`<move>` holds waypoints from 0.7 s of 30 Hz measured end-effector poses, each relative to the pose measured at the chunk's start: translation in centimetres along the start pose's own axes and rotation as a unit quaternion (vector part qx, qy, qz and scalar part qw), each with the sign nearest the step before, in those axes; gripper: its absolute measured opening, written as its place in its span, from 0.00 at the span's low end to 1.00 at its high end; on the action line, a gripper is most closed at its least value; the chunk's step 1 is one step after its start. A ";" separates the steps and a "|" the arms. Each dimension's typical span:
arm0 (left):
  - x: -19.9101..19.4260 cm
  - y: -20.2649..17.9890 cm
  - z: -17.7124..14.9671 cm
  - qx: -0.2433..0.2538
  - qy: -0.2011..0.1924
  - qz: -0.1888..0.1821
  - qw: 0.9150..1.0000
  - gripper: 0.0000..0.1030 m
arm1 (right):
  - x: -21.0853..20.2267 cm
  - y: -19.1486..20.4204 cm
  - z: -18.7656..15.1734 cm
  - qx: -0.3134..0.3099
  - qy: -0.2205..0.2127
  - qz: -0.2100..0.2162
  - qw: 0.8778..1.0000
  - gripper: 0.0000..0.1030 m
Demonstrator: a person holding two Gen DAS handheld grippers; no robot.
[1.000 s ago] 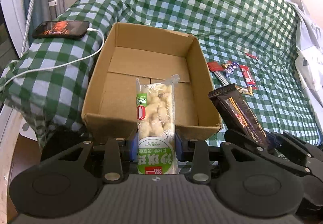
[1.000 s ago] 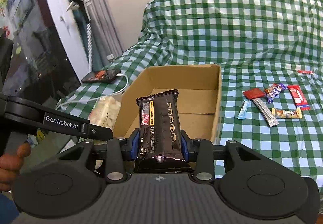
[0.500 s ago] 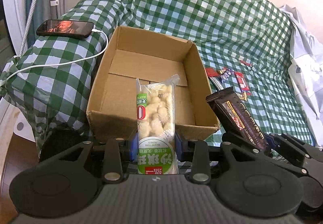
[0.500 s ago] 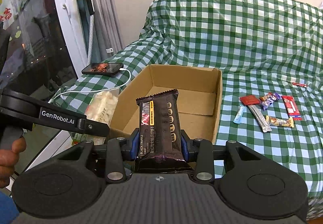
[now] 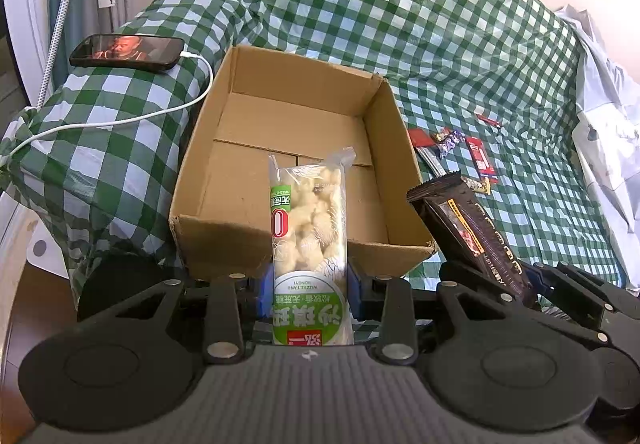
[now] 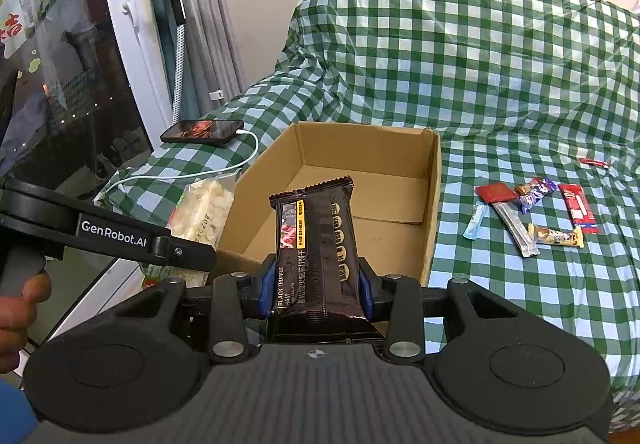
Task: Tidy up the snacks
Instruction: 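Carry the peanut bar and chocolate bar over the cardboard box with both tools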
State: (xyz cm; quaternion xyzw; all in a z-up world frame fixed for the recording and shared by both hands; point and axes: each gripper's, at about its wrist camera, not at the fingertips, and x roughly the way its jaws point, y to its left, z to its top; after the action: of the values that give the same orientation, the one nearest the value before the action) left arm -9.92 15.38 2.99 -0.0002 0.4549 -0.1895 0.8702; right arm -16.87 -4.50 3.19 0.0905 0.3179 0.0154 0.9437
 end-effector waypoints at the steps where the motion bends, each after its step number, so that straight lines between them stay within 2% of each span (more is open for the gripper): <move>1: 0.1 0.0 0.0 0.000 0.000 0.000 1.000 0.39 | 0.0 0.0 0.0 0.001 0.000 0.000 1.000 0.40; 21: 1.8 0.6 0.6 -0.011 0.018 0.000 1.000 0.39 | 1.8 -0.3 0.3 0.006 0.028 -0.005 1.000 0.40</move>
State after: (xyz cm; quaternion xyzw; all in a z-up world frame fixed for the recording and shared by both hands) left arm -8.32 15.26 1.82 -0.0065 0.4722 -0.1848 0.8619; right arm -15.29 -4.67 2.28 0.0940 0.3452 0.0110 0.9338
